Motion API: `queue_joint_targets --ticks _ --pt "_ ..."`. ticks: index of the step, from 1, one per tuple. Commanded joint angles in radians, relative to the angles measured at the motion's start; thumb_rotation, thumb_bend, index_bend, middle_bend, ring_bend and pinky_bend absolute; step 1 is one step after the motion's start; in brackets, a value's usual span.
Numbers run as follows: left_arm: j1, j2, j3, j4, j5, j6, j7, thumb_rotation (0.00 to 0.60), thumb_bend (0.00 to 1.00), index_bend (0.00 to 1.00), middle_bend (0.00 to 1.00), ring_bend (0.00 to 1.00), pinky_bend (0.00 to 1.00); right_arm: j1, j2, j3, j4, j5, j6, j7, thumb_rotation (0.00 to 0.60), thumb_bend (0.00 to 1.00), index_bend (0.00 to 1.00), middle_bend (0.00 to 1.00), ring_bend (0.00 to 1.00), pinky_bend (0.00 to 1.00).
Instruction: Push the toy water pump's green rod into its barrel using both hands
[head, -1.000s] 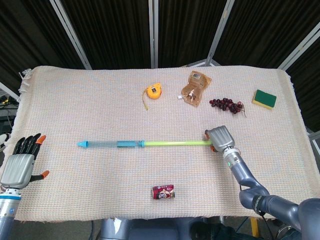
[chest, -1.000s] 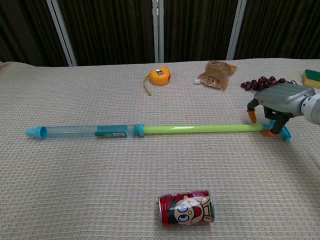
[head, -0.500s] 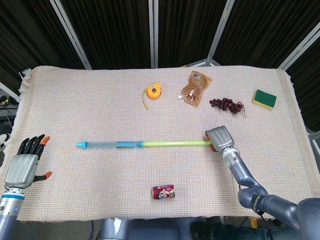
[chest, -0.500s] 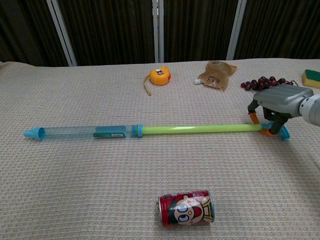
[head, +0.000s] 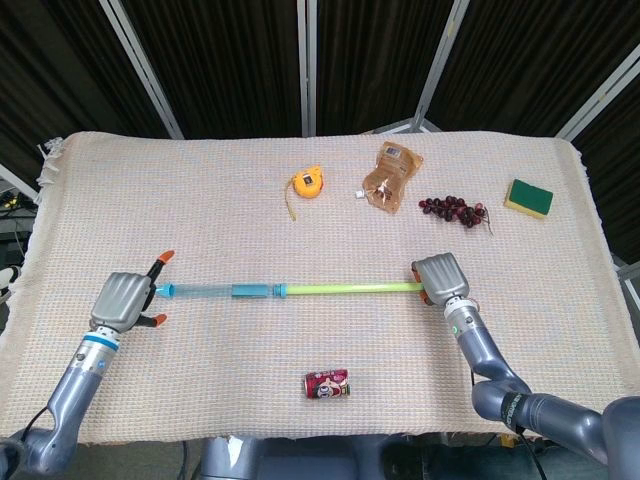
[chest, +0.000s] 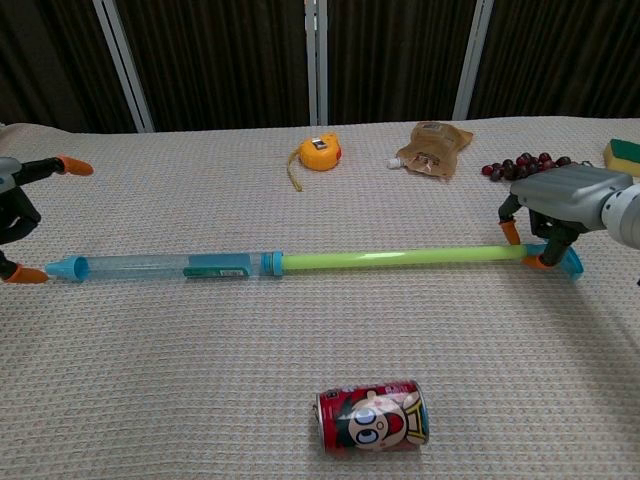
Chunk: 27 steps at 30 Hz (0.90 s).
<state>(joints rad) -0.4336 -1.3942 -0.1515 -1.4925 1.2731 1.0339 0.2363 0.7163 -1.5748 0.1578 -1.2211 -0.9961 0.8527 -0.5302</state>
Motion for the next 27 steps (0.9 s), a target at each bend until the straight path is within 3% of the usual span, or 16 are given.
queue_joint_targets --ticks 1,5,12,27 --pt "-0.063 -0.038 -0.029 0.014 -0.088 -0.097 -0.011 0.6 0.0 0.24 0.9 0.86 1.0 0.004 0.005 -0.001 -0.013 0.021 0.006 -0.025 0.6 0.38 0.67 1.0 1.0 1.0" --pt "-0.092 -0.051 -0.034 0.024 -0.138 -0.135 0.007 0.6 0.06 0.31 0.9 0.86 1.0 0.009 0.007 -0.003 -0.024 0.036 0.01 -0.043 0.6 0.38 0.68 1.0 1.0 1.0" --pt "-0.14 -0.09 -0.038 0.087 -0.209 -0.186 0.017 0.6 0.14 0.34 0.9 0.86 1.0 0.019 0.011 -0.006 -0.043 0.055 0.02 -0.068 0.6 0.38 0.68 1.0 1.0 1.0" --pt "-0.203 -0.127 -0.03 0.179 -0.268 -0.265 -0.018 0.6 0.19 0.41 0.9 0.86 1.0 0.031 0.014 -0.012 -0.051 0.08 0.032 -0.079 0.6 0.39 0.68 1.0 1.0 1.0"
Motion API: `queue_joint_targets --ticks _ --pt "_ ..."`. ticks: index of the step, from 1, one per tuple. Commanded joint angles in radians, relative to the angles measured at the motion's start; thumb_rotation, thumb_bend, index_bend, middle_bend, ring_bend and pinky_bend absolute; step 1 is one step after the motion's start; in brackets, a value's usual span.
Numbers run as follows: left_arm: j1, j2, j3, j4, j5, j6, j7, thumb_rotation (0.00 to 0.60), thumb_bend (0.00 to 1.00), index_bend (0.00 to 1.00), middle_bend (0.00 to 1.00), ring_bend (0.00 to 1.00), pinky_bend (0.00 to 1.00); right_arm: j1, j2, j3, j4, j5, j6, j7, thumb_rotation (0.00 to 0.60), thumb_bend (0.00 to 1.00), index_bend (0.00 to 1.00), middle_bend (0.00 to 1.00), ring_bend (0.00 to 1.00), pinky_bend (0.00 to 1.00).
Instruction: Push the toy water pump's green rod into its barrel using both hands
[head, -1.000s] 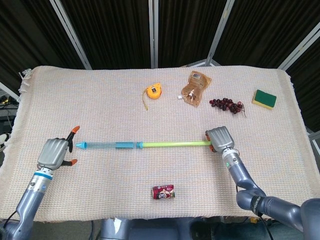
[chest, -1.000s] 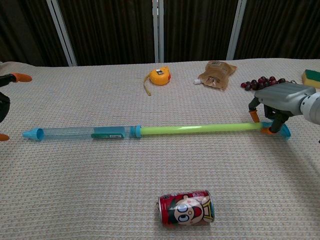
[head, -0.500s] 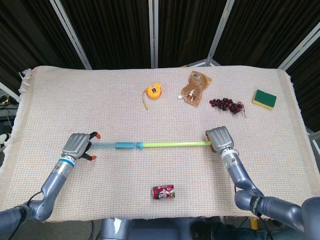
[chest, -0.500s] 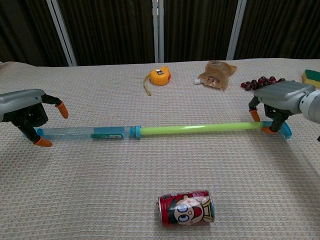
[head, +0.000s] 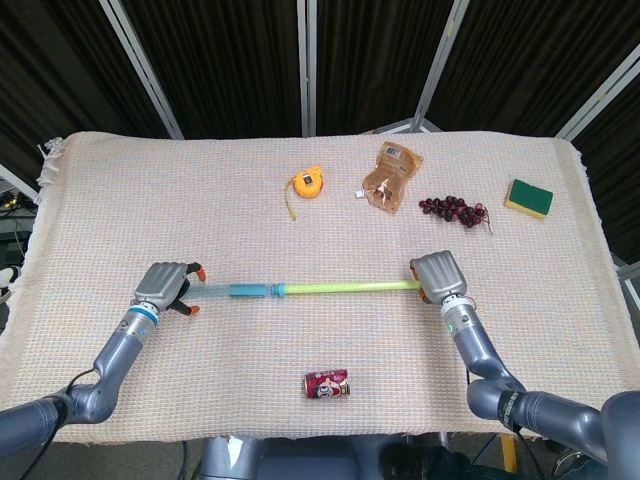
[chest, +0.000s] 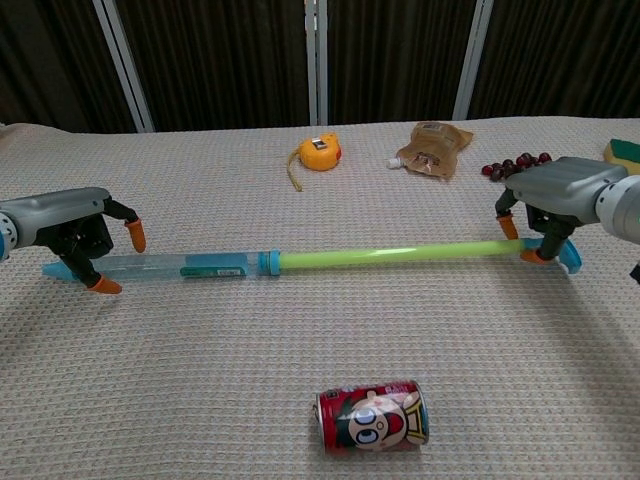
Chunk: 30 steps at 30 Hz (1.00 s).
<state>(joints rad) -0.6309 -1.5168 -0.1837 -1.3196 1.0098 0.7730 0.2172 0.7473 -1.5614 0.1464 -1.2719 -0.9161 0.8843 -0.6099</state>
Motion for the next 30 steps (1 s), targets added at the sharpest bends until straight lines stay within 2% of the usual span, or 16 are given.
queue_joint_targets --ticks 1,13,24,30 --pt "-0.009 -0.006 0.004 0.01 -0.01 -0.006 0.002 0.6 0.19 0.41 0.9 0.86 1.0 0.0 0.002 -0.001 0.0 0.0 0.001 0.001 0.6 0.39 0.68 1.0 1.0 1.0" --pt "-0.037 -0.047 0.018 0.062 -0.07 -0.015 0.025 0.6 0.19 0.42 0.9 0.86 1.0 0.0 0.017 -0.006 -0.016 0.001 0.01 0.01 0.6 0.4 0.68 1.0 1.0 1.0" --pt "-0.042 -0.053 0.018 0.065 -0.07 -0.003 -0.002 0.6 0.47 0.63 0.9 0.86 1.0 0.001 0.026 -0.01 -0.022 0.002 0.016 0.016 0.6 0.4 0.68 1.0 1.0 1.0" --pt "-0.041 -0.048 0.018 0.058 -0.065 0.012 -0.009 0.6 0.49 0.7 0.9 0.86 1.0 0.001 0.034 -0.011 -0.032 0.001 0.021 0.017 0.6 0.4 0.69 1.0 1.0 1.0"
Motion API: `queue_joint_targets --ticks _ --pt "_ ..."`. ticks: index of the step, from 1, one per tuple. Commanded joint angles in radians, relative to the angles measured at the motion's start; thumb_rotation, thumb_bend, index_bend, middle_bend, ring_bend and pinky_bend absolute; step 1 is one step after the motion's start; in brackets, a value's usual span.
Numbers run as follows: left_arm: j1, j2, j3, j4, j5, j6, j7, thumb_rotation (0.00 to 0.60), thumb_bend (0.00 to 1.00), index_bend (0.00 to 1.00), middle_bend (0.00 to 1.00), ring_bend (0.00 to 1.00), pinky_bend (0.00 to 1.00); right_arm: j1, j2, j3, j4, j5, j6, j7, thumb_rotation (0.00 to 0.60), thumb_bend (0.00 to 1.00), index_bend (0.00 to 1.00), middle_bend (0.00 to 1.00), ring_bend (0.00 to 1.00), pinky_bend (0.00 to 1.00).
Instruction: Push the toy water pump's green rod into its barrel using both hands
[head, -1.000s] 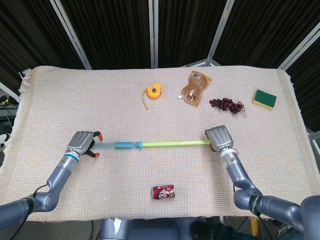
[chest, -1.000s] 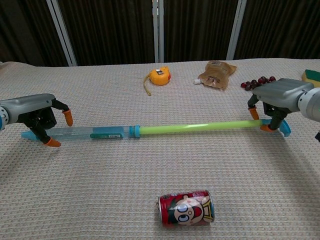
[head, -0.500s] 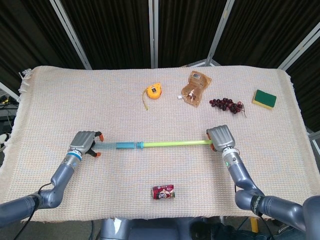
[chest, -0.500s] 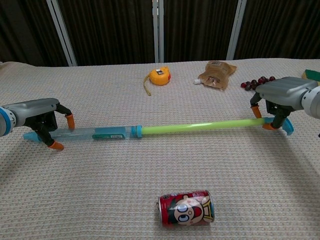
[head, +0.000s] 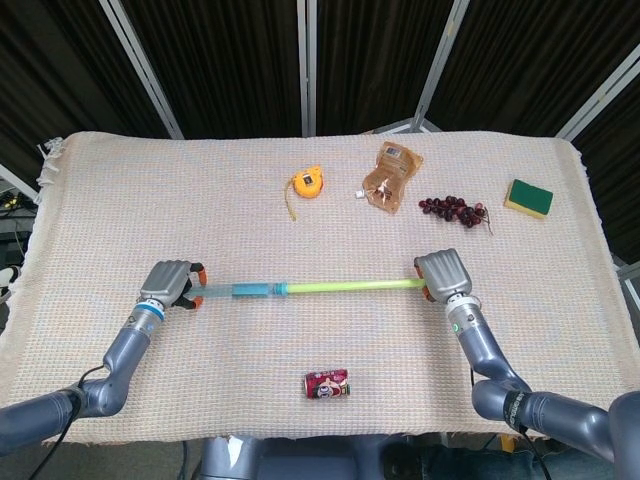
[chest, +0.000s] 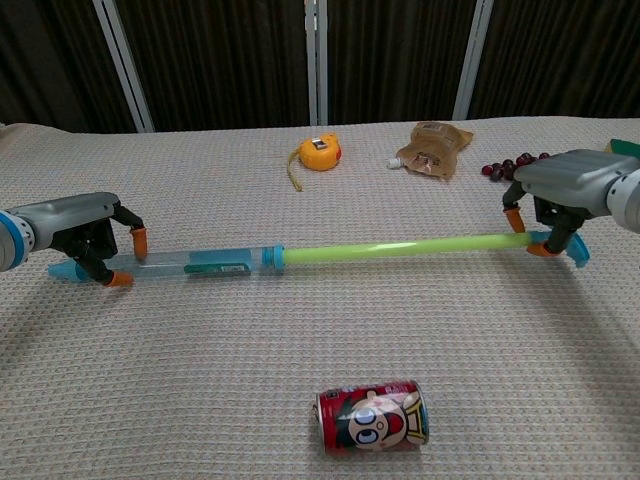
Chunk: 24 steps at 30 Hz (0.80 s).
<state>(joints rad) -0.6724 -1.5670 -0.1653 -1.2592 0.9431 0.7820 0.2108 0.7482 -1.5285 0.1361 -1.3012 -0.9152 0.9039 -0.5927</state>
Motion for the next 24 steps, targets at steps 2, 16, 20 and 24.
queue_joint_targets --ticks 2,16,20,24 --pt "0.001 0.004 -0.001 -0.007 0.002 0.007 -0.005 0.6 0.49 0.71 0.9 0.86 1.0 0.0 0.003 -0.001 -0.006 0.0 0.003 0.001 0.6 0.41 0.69 1.0 1.0 1.0" --pt "-0.027 0.005 -0.029 -0.073 -0.003 0.041 0.009 0.6 0.49 0.75 0.91 0.86 1.0 0.036 -0.009 0.022 -0.077 0.01 0.022 -0.035 0.6 0.44 0.71 1.0 1.0 1.0" --pt "-0.04 -0.004 -0.032 -0.083 -0.016 0.044 0.026 0.6 0.49 0.75 0.91 0.86 1.0 0.054 -0.024 0.028 -0.09 0.022 0.029 -0.062 0.6 0.44 0.72 1.0 1.0 1.0" --pt "-0.053 -0.016 -0.036 -0.092 -0.024 0.046 0.035 0.6 0.49 0.76 0.91 0.86 1.0 0.069 -0.036 0.035 -0.107 0.034 0.036 -0.083 0.6 0.44 0.72 1.0 1.0 1.0"
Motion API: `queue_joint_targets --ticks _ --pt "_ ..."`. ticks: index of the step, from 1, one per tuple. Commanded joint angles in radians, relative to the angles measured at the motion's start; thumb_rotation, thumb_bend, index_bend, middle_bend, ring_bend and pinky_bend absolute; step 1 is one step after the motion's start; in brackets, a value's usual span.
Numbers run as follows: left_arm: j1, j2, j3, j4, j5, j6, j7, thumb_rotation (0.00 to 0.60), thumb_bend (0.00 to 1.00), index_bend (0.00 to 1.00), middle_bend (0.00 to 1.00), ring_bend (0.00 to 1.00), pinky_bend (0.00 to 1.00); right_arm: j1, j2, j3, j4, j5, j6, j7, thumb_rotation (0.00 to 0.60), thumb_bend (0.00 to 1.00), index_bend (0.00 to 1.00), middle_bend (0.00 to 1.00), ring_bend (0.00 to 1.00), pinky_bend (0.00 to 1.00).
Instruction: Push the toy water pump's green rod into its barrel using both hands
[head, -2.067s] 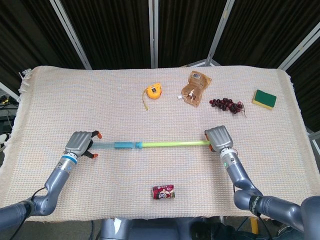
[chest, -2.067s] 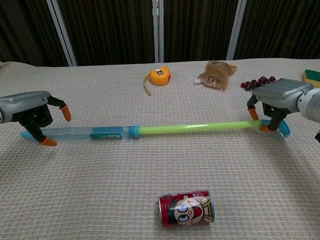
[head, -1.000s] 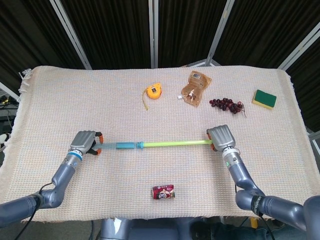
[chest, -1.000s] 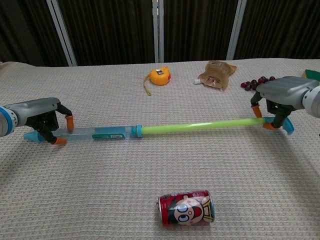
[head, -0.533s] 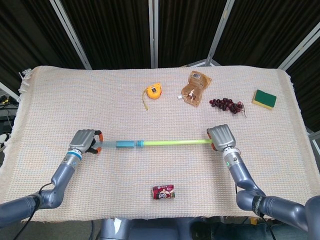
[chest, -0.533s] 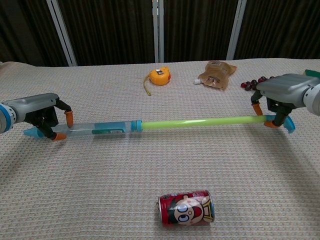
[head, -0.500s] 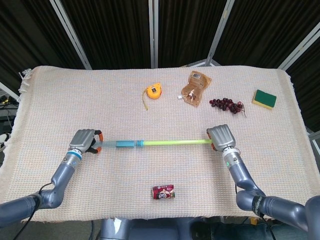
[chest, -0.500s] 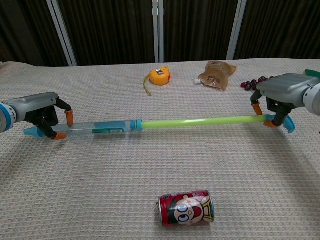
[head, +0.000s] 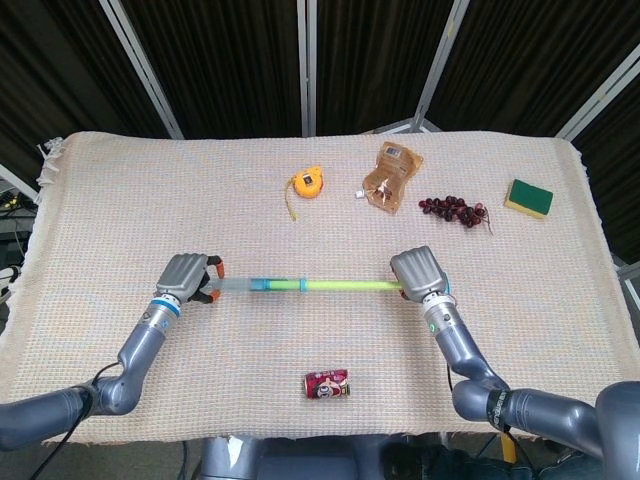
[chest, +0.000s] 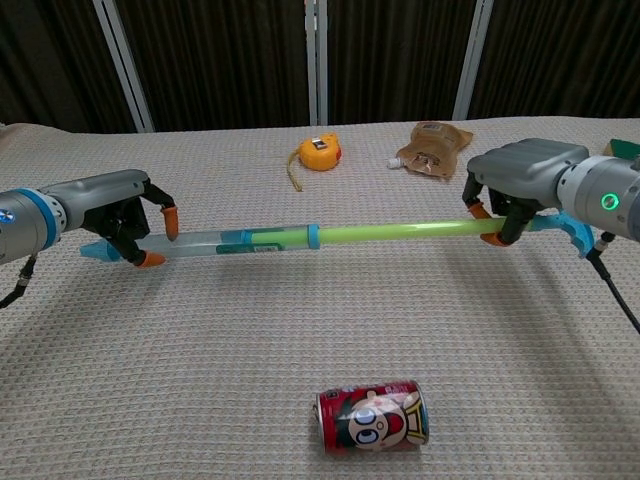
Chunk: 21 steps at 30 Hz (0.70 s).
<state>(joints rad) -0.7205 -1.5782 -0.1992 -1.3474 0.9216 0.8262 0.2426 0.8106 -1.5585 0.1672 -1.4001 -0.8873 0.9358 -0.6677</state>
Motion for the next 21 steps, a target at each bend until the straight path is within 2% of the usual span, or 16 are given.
queue_joint_targets --ticks 1,9,21 --pt "-0.009 -0.009 -0.004 -0.007 -0.005 0.002 0.006 0.6 0.49 0.76 0.91 0.86 1.0 0.012 -0.01 0.006 -0.014 0.011 0.005 -0.013 0.6 0.44 0.72 1.0 1.0 1.0" --pt "-0.037 -0.04 -0.016 -0.027 -0.025 0.016 0.027 0.6 0.49 0.76 0.91 0.86 1.0 0.045 -0.043 0.013 -0.041 0.036 0.017 -0.05 0.6 0.44 0.72 1.0 1.0 1.0" --pt "-0.069 -0.067 -0.025 -0.055 -0.047 0.037 0.056 0.6 0.49 0.77 0.91 0.86 1.0 0.083 -0.09 0.026 -0.023 0.065 0.029 -0.069 0.6 0.44 0.72 1.0 1.0 1.0"
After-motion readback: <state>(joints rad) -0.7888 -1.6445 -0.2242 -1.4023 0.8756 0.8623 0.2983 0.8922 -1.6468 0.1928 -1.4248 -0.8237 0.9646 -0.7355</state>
